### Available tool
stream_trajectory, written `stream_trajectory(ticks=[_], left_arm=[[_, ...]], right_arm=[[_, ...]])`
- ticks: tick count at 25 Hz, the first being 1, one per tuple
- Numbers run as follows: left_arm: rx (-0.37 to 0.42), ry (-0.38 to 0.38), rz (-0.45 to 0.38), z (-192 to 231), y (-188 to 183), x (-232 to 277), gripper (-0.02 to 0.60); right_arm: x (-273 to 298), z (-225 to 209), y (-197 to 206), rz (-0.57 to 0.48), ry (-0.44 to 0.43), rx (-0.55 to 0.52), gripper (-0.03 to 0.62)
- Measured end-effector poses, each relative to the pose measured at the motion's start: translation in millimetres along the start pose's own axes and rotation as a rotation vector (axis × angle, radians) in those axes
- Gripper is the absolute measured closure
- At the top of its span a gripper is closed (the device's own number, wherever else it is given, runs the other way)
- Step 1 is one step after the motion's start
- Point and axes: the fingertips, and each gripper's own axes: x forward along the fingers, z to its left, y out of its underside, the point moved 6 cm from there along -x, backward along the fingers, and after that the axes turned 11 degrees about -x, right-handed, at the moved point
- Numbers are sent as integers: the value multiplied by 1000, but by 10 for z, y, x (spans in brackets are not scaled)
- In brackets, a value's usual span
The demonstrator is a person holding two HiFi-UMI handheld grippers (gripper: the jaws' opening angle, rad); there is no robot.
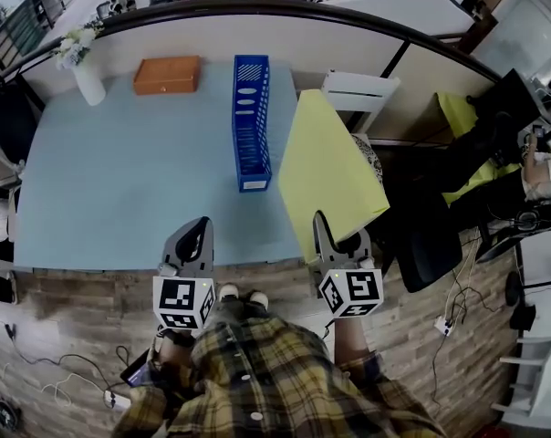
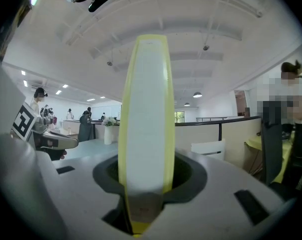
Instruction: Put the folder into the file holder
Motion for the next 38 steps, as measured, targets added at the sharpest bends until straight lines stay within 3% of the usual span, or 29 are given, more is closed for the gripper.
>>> stream_trajectory(ticks=[24,38], left_arm=[[-5,-32,1,80,16,-15,591],[-8,-37,20,237,-24,228,591]], right_arm=[[508,157,-500,-113,-60,-65,434],[1131,286,-538,-104,-69,-3,434]])
